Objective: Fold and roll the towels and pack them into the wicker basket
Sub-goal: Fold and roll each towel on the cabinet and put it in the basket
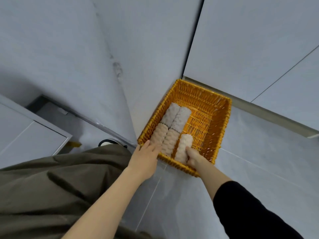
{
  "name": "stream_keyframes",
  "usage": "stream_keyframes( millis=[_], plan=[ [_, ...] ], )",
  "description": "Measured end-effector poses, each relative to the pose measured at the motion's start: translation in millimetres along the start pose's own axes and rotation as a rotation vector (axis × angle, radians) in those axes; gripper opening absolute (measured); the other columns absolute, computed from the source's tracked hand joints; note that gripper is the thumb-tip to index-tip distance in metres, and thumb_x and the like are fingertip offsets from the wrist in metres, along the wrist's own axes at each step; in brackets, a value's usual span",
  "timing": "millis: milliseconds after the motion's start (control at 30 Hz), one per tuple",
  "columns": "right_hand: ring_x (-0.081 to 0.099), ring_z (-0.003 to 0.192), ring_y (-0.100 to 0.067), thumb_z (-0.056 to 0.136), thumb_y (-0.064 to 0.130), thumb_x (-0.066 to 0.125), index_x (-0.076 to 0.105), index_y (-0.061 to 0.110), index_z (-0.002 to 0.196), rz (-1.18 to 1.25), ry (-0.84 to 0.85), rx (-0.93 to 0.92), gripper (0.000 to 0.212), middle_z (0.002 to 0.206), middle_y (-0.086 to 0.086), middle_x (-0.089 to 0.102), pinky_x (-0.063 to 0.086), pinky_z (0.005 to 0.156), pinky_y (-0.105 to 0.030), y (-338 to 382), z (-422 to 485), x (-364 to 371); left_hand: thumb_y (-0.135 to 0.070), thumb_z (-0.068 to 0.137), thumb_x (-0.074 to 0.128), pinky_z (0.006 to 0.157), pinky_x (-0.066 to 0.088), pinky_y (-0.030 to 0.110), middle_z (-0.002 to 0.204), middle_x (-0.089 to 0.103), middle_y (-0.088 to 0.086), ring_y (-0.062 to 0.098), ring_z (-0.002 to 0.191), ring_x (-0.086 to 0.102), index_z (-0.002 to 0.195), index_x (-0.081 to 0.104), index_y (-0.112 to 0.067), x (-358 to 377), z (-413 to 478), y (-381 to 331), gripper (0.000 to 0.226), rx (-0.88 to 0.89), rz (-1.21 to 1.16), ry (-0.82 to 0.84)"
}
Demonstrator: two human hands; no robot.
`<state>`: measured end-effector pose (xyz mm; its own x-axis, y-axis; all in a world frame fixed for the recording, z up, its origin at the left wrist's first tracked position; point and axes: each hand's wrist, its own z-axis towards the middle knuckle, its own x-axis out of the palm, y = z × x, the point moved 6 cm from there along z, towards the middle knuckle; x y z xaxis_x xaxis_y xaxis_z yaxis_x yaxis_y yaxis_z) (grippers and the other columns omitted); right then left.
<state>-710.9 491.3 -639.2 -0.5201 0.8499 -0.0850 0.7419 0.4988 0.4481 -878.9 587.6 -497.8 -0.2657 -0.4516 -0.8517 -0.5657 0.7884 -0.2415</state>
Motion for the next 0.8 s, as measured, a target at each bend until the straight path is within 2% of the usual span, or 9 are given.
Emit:
stream_keyframes(
  millis=[100, 200, 300, 433, 533, 600, 667, 733, 800],
  plan=[
    [0.056, 0.118, -0.035, 0.104, 0.015, 0.034, 0.047, 0.002, 0.133, 0.028, 0.0, 0.007, 0.034, 0.13, -0.02, 0.056, 0.048, 0.089, -0.049, -2, 12, 10, -0.022, 0.103, 0.033, 0.119, 0.009, 0.043, 0.16, 0.011, 0.0, 0.022, 0.148, 0.001, 0.152, 0.015, -0.02, 3, 7, 0, 0.053, 0.009, 0.01, 0.016],
    [0.057, 0.116, -0.035, 0.103, 0.013, 0.035, 0.048, 0.006, 0.133, 0.027, -0.001, 0.011, 0.033, 0.129, -0.018, 0.057, 0.048, 0.096, -0.053, -10, 34, 15, -0.02, 0.102, 0.034, 0.119, 0.009, 0.046, 0.16, 0.011, 0.0, 0.023, 0.148, 0.001, 0.152, 0.016, -0.02, 4, 11, -3, 0.053, 0.018, -0.001, 0.023],
    [0.057, 0.114, -0.034, 0.102, 0.017, 0.038, 0.049, 0.006, 0.134, -0.113, -0.077, -0.036, 0.036, 0.13, -0.015, 0.057, 0.05, 0.094, -0.047, -17, 58, 13, -0.018, 0.101, 0.037, 0.119, 0.01, 0.047, 0.16, 0.013, 0.001, 0.023, 0.147, 0.003, 0.151, 0.019, -0.019, 2, 15, -7, 0.054, 0.027, -0.012, 0.018],
    [0.057, 0.105, -0.033, 0.091, 0.01, 0.056, 0.052, 0.016, 0.116, -0.535, -0.39, -0.354, 0.027, 0.119, -0.014, 0.056, 0.05, 0.084, -0.037, 12, 31, -7, -0.019, 0.1, 0.04, 0.119, 0.008, 0.047, 0.16, 0.01, 0.002, 0.024, 0.148, 0.001, 0.152, 0.015, -0.021, 1, 17, -11, 0.058, 0.031, -0.038, 0.035],
    [0.055, 0.091, -0.021, 0.082, -0.004, 0.057, 0.044, 0.025, 0.125, -0.734, -0.267, -0.566, 0.053, 0.125, -0.01, 0.047, 0.05, 0.07, -0.028, 26, 18, 5, -0.02, 0.099, 0.042, 0.119, 0.01, 0.047, 0.16, 0.012, 0.003, 0.024, 0.147, 0.002, 0.151, 0.018, -0.022, -1, 18, -11, 0.057, 0.033, -0.052, 0.028],
    [0.054, 0.107, -0.024, 0.082, 0.001, 0.061, 0.041, 0.024, 0.139, -0.974, -0.129, -0.584, 0.064, 0.139, -0.011, 0.036, 0.048, 0.087, -0.026, 23, 17, 20, -0.019, 0.099, 0.042, 0.119, 0.011, 0.047, 0.159, 0.013, 0.003, 0.024, 0.147, 0.003, 0.15, 0.02, -0.022, -3, 17, -10, 0.056, 0.027, -0.06, 0.023],
    [0.042, 0.131, -0.029, 0.082, 0.007, 0.067, 0.034, 0.019, 0.147, -1.14, -0.08, -0.564, 0.074, 0.151, -0.014, 0.022, 0.036, 0.106, -0.028, 19, 21, 24, -0.019, 0.099, 0.042, 0.119, 0.01, 0.047, 0.16, 0.012, 0.002, 0.024, 0.147, 0.003, 0.151, 0.02, -0.022, -3, 17, -8, 0.056, 0.017, -0.066, 0.029],
    [0.028, 0.141, -0.031, 0.082, 0.009, 0.07, 0.028, 0.017, 0.15, -1.177, -0.071, -0.521, 0.081, 0.155, -0.016, 0.013, 0.027, 0.113, -0.029, 16, 26, 22, -0.02, 0.1, 0.041, 0.119, 0.009, 0.047, 0.16, 0.013, 0.003, 0.024, 0.148, 0.002, 0.151, 0.021, -0.022, -3, 17, -7, 0.055, 0.012, -0.067, 0.034],
    [0.026, 0.141, -0.031, 0.082, 0.01, 0.069, 0.026, 0.018, 0.151, -1.205, -0.06, -0.488, 0.082, 0.156, -0.016, 0.01, 0.025, 0.113, -0.028, 15, 28, 22, -0.02, 0.1, 0.04, 0.119, 0.009, 0.047, 0.159, 0.014, 0.003, 0.024, 0.148, 0.002, 0.15, 0.022, -0.023, -4, 17, -6, 0.054, 0.007, -0.074, 0.034]
  ],
)
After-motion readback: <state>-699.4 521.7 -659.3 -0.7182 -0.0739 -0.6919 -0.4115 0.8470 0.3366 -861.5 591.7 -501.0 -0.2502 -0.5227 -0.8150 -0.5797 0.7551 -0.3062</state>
